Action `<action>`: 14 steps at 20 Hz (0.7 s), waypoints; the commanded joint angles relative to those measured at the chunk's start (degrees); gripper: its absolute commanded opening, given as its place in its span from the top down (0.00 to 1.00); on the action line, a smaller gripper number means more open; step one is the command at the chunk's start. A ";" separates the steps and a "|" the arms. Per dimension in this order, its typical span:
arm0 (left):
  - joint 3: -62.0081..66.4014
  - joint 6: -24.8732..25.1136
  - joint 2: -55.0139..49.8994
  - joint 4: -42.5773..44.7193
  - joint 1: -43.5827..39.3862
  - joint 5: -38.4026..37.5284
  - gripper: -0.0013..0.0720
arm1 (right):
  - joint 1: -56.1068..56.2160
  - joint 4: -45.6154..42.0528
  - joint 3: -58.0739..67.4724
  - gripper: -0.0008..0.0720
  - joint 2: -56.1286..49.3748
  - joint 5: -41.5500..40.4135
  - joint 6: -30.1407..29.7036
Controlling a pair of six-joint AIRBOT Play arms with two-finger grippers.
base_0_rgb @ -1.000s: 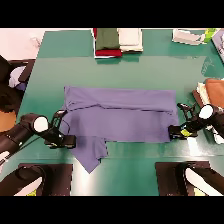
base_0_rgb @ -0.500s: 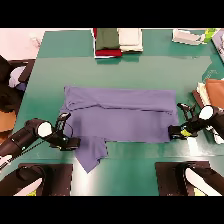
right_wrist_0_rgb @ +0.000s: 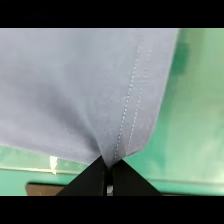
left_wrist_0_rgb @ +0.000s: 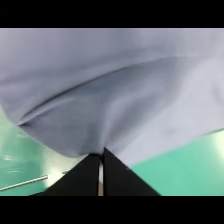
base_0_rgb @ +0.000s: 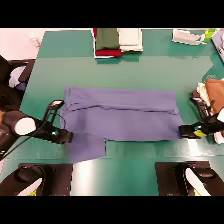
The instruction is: Fold the shirts.
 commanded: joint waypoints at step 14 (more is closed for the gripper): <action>24.50 16.92 -31.36 8.76 12.39 25.09 0.94 | -0.02 -2.78 32.63 0.96 -34.62 -8.48 0.22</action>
